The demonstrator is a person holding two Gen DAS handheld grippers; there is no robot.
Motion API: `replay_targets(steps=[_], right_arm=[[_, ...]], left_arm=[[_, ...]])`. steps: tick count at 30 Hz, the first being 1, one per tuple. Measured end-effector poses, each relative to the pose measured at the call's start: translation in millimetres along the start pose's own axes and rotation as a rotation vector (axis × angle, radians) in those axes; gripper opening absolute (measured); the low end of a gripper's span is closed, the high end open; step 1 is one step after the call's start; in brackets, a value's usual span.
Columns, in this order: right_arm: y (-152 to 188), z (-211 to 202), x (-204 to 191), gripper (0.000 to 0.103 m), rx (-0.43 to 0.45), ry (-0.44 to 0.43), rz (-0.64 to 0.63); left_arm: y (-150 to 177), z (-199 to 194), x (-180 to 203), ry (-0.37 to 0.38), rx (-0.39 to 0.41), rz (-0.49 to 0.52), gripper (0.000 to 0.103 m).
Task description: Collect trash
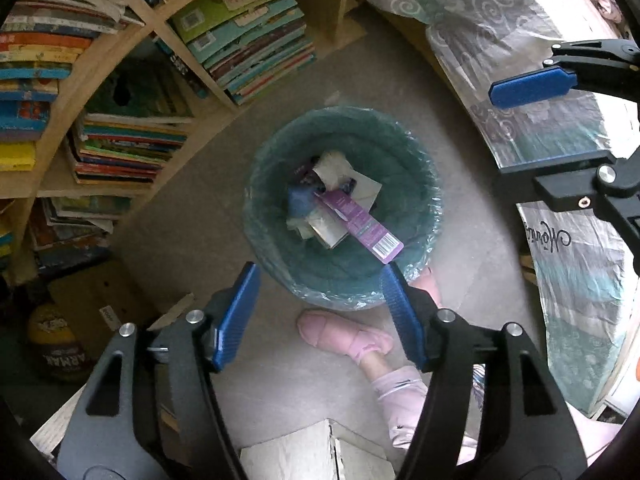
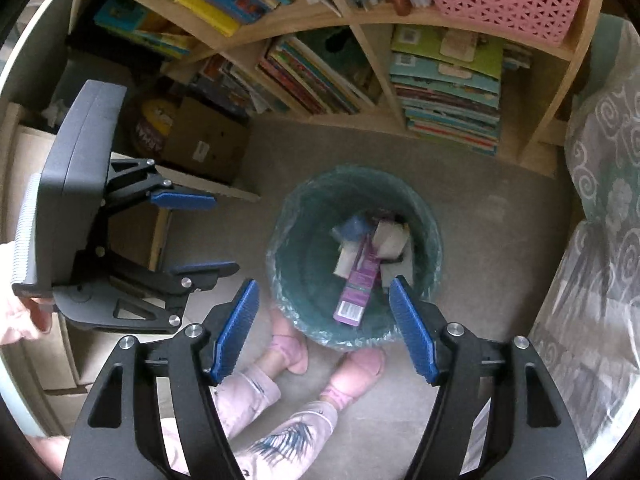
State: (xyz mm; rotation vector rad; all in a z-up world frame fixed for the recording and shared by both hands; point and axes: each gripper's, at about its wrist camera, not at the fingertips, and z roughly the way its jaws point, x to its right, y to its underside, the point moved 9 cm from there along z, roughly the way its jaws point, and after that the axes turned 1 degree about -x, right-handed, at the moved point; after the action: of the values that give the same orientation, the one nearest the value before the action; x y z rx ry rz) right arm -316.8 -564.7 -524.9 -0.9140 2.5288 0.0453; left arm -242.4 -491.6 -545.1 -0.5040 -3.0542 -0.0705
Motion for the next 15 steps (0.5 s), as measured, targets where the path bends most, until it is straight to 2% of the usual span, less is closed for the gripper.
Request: replay_targets(steps=[9, 11, 15], right_arm=[[-4.7, -44.7, -9.8, 0.072, 0.038, 0.026, -0.004], [-6.2, -61.1, -14.0, 0.079, 0.037, 0.035, -0.007], [-10.5, -93.0, -24.8, 0.084, 0.059, 0.040, -0.020]], left_arm=[[0.5, -46.9, -0.3, -0.012, 0.049, -0.038, 0.074], [1.9, -62.1, 0.8, -0.013, 0.063, -0.053, 0.077], [6.3, -100.5, 2.2, -0.037, 0.096, -0.073, 0.082]])
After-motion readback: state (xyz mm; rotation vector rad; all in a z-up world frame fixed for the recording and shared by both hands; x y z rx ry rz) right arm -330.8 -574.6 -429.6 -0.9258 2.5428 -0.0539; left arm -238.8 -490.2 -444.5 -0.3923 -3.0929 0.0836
